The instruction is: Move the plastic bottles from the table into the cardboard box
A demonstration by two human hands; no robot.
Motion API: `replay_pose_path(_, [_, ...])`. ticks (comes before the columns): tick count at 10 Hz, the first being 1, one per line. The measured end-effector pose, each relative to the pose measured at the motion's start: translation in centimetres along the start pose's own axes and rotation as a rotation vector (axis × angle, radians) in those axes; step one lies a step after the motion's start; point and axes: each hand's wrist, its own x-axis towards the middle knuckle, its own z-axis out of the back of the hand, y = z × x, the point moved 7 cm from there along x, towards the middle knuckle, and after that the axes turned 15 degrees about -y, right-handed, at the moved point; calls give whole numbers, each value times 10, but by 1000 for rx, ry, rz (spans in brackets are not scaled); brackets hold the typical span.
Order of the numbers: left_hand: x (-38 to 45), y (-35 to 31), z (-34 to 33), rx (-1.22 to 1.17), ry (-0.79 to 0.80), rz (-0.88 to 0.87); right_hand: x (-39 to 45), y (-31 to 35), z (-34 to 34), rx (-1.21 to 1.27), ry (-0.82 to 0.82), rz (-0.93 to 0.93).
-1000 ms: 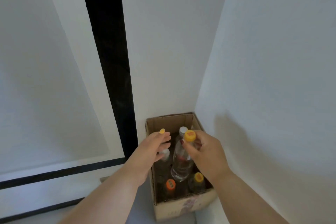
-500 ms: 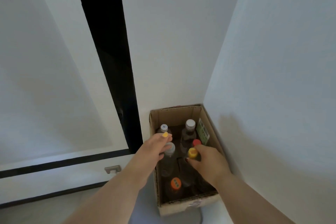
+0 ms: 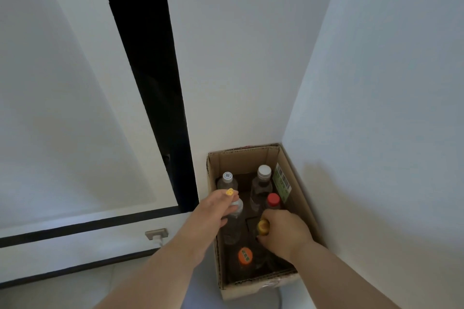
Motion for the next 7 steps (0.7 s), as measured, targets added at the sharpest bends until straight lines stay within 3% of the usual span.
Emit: replay_pose_path(7, [-13, 0, -2, 22, 18, -47, -15, 10, 11, 84, 22, 92])
